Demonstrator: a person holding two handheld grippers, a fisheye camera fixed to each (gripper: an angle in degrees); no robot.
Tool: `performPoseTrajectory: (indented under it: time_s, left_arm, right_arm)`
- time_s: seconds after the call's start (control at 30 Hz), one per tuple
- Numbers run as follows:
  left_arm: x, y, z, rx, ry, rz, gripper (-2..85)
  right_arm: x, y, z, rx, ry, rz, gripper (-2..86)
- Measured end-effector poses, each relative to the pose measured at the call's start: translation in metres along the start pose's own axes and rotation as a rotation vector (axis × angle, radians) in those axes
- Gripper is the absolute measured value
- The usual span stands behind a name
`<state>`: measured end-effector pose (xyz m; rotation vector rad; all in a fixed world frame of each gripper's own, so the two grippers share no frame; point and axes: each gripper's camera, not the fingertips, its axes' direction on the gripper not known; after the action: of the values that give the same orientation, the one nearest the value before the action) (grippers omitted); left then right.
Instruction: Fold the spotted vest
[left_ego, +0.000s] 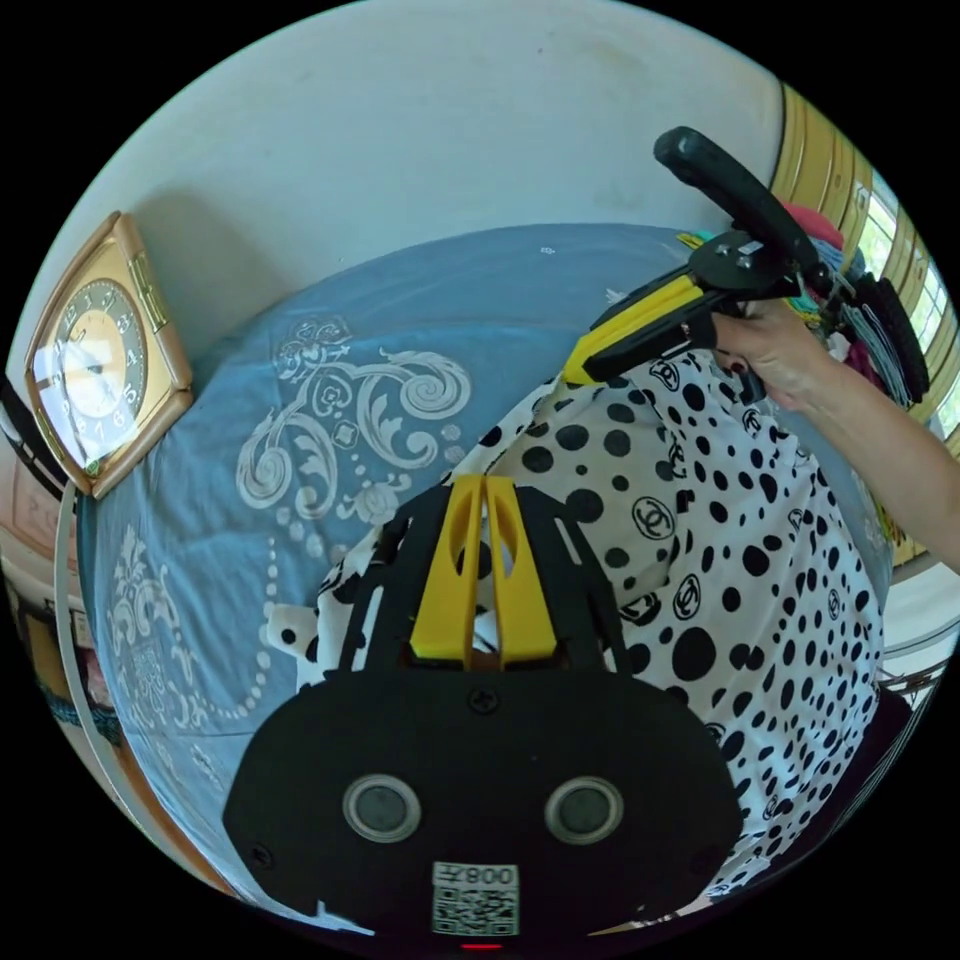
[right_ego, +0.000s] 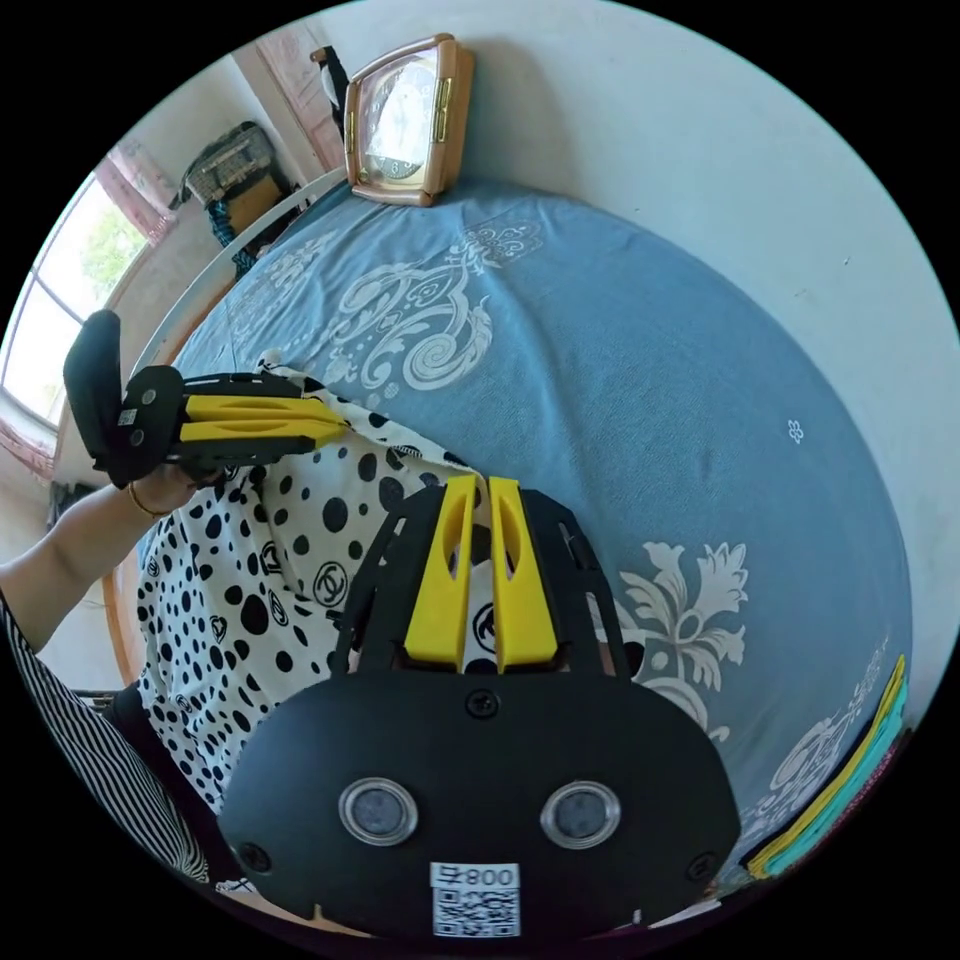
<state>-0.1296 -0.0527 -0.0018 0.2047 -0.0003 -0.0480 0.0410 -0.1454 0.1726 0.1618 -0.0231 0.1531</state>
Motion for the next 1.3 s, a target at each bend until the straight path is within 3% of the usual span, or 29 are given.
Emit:
performPoseTrajectory:
  time_s: [0.27,0.5,0.8,1.07,1.3]
  left_arm:
    - [-0.011,-0.009,-0.010,0.142,0.109,-0.057,0.4]
    - [-0.008,-0.011,0.010,0.072,0.124,-0.015,0.5]
    - [-0.013,-0.031,0.034,0.016,0.176,-0.013,3.1]
    - [-0.021,-0.043,0.028,0.027,0.224,-0.013,7.0]
    - [-0.029,-0.056,0.016,0.097,0.250,-0.029,8.9]
  right_arm:
    - [-0.030,0.013,-0.042,0.162,-0.012,-0.111,0.0]
    - [-0.055,0.030,-0.027,0.120,0.003,-0.181,0.0]
    - [-0.036,0.030,-0.014,0.064,-0.077,-0.101,2.4]
    - [-0.015,0.048,-0.050,0.184,-0.157,-0.010,5.8]
    - [-0.007,0.039,-0.069,0.229,-0.007,0.034,6.9]
